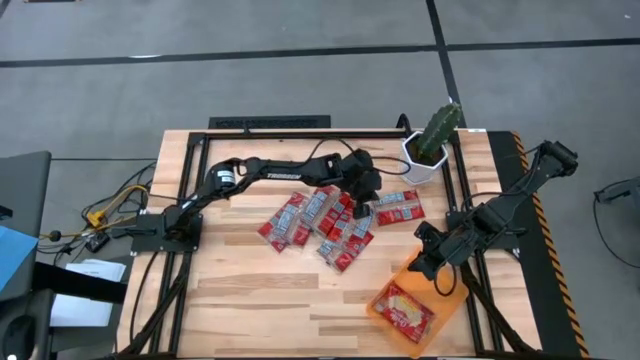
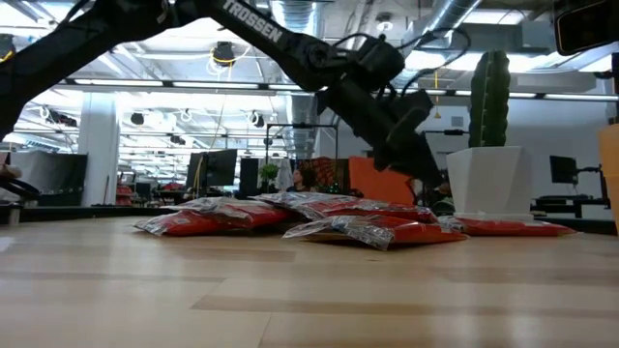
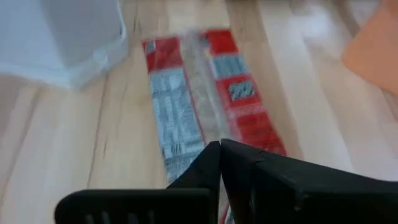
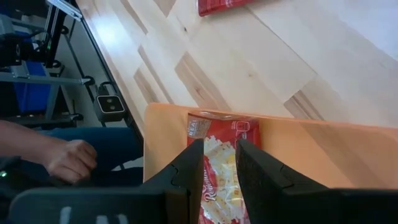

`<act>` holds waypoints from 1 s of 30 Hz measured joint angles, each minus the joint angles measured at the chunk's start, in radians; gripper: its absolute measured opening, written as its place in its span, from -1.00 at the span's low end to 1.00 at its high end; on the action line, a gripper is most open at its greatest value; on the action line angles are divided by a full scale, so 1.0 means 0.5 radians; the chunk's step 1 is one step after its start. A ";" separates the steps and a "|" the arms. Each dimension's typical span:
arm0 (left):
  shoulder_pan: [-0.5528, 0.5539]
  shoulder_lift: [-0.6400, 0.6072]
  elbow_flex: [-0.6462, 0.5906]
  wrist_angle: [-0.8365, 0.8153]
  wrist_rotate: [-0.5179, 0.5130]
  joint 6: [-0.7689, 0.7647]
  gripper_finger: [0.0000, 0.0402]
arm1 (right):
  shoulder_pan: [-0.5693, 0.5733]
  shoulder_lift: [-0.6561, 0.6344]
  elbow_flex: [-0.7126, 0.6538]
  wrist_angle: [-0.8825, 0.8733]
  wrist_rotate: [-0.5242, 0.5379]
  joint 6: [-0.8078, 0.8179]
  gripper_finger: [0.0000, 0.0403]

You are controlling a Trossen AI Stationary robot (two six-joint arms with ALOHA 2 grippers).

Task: Sort popcorn bags into baskets
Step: Put the red popcorn bag into the orange bin

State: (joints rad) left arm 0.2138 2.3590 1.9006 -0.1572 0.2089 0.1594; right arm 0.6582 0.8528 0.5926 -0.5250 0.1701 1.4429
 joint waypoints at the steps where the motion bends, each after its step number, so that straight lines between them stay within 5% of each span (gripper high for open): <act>1: -0.010 -0.001 -0.010 0.043 -0.014 0.021 -1.00 | 0.000 0.000 0.000 -0.004 0.011 0.000 -0.41; 17: -0.048 0.147 -0.019 0.106 -0.094 0.098 -1.00 | 0.000 -0.001 -0.001 -0.035 0.080 -0.001 -0.41; 30: 0.029 0.145 -0.009 -0.564 -0.256 -0.088 -1.00 | 0.000 0.000 -0.001 -0.065 0.285 -0.003 -0.41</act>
State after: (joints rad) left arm 0.2285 2.4315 1.8961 -0.4390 0.0807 0.1155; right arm 0.6582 0.8528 0.5922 -0.5575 0.3124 1.4414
